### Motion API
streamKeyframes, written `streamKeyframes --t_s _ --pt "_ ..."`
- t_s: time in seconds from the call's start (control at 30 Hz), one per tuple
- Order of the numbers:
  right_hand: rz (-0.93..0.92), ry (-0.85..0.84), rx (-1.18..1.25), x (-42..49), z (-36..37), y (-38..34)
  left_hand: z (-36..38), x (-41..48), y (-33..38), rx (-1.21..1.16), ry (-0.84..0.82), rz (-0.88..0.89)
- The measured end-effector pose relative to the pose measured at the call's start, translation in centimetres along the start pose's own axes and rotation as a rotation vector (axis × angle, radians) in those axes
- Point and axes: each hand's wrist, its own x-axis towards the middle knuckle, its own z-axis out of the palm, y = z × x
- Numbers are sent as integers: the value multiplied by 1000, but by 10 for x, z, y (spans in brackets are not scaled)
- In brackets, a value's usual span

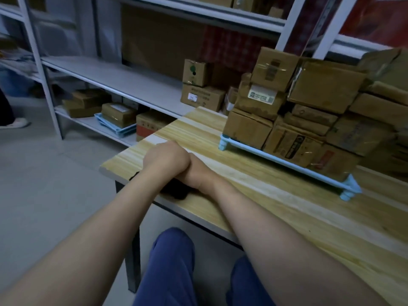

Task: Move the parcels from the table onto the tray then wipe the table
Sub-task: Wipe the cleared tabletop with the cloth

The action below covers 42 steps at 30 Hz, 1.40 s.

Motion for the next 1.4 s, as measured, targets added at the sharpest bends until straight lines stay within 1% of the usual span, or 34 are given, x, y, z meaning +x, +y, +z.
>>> streamKeyframes --t_s 0.07,0.2,0.3,0.37,0.47,0.53,0.57,0.63,0.67,0.7,0.73,0.8,0.87,0.93,0.97,1.03,1.13,1.3,1.33,1.4 --pt "51 29 -24 -12 -15 16 5 -9 16 24 -39 40" --pt "159 134 -41 -51 -55 48 26 -34 64 19 -135 194" --pt "230 250 -37 -84 -84 78 47 -54 106 -6 -186 327" --pt "291 334 -33 -109 -101 95 64 -66 130 -69 -241 409" --pt "399 521 -47 -156 -128 125 95 -90 169 -275 -412 528" --pt "495 676 -162 -180 -140 148 110 -104 186 -352 -475 600" --pt "577 782 -255 -191 -146 160 115 -108 195 -354 -466 635" --pt "811 952 -450 -201 -155 173 121 -104 206 -318 -407 669" --pt "872 974 -481 -200 -159 175 121 -99 206 -280 -366 658" --pt "886 943 -478 -196 -161 176 121 -93 204 -223 -330 633" --pt "855 867 -459 -187 -162 173 120 -86 202 -156 -303 596" --pt "696 657 -440 -160 -160 168 122 -70 197 -39 -277 527" --pt "531 423 -394 -136 -153 162 123 -56 191 25 -290 464" --pt "494 228 -403 -122 -154 166 125 -47 187 74 -313 423" --pt "515 193 -436 -120 -158 170 126 -44 186 89 -314 412" --pt "584 227 -502 -120 -166 178 129 -41 188 102 -299 401" --pt "715 328 -515 -130 -175 187 134 -47 201 107 -309 425" --pt "925 446 -531 -174 -191 203 142 -64 214 92 -324 480" --pt "930 443 -530 -180 -192 202 144 -66 213 86 -323 478" --pt "831 414 -532 -189 -187 190 144 -67 212 86 -316 465"
